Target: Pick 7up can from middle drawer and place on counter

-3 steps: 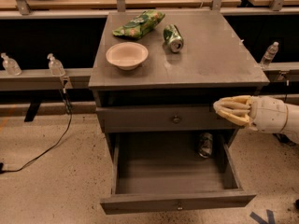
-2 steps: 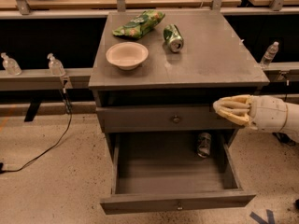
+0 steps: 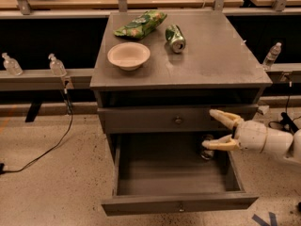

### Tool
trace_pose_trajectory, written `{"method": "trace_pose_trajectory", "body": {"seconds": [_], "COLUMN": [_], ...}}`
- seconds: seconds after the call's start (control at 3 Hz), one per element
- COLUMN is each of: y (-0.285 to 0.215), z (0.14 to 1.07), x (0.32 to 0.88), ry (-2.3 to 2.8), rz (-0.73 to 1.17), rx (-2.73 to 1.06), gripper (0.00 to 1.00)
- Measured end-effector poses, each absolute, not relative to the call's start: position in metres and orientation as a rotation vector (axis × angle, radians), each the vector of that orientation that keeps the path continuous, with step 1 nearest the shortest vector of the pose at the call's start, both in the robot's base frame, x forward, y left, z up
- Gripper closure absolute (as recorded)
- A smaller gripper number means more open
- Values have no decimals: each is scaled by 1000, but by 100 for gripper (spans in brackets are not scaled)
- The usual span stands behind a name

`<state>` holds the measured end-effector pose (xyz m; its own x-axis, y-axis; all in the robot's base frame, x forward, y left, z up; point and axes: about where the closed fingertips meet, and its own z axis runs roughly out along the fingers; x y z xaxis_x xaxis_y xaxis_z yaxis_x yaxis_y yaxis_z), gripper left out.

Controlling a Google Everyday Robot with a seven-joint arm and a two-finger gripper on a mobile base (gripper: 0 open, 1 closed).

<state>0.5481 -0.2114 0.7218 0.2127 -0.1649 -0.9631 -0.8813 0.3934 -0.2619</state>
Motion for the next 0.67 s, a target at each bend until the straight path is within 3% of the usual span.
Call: {"method": "trace_pose_trajectory", "body": {"seconds": [0.67], "y": [-178], "z": [592], "x": [545], "ry": [1525], "rz": [632], "rx": [-894], "gripper": [0]}}
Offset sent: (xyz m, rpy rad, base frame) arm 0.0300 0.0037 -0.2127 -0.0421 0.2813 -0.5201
